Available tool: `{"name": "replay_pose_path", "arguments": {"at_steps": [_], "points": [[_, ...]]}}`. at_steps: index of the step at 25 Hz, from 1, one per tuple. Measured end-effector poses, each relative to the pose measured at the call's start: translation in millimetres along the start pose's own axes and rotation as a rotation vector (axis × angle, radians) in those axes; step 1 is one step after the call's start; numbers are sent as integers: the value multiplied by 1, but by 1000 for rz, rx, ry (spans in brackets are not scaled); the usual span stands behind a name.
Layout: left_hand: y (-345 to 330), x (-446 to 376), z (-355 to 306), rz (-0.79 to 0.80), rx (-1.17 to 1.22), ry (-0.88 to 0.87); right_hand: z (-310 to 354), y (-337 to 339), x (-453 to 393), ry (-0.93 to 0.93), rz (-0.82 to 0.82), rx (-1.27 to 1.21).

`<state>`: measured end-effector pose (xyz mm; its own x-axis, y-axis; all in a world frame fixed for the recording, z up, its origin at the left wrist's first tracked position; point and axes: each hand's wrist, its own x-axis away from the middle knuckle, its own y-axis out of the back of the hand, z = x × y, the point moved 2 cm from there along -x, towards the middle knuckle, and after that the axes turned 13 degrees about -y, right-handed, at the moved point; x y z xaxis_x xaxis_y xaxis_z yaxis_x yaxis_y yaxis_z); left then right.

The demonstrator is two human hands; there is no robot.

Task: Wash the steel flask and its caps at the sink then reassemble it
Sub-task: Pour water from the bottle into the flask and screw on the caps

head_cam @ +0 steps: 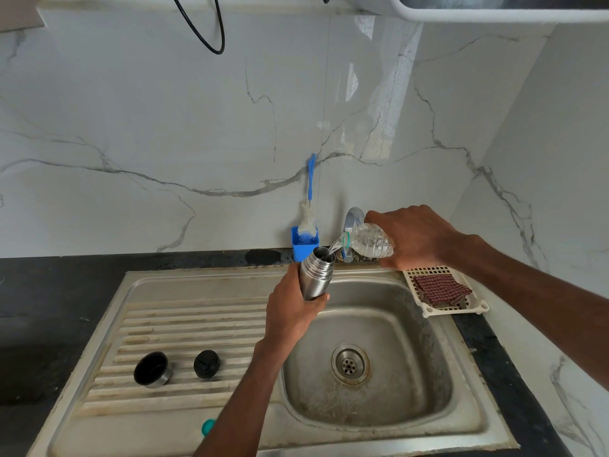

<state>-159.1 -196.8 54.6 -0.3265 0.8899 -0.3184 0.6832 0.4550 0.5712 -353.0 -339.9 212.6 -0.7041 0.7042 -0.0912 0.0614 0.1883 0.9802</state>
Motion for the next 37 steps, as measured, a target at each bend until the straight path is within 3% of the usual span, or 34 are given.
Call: {"name": "replay_pose_path", "arguments": {"at_steps": [37], "points": [[0,6,4,38,-86,-54,-1,1,-2,4,23,23]]}}
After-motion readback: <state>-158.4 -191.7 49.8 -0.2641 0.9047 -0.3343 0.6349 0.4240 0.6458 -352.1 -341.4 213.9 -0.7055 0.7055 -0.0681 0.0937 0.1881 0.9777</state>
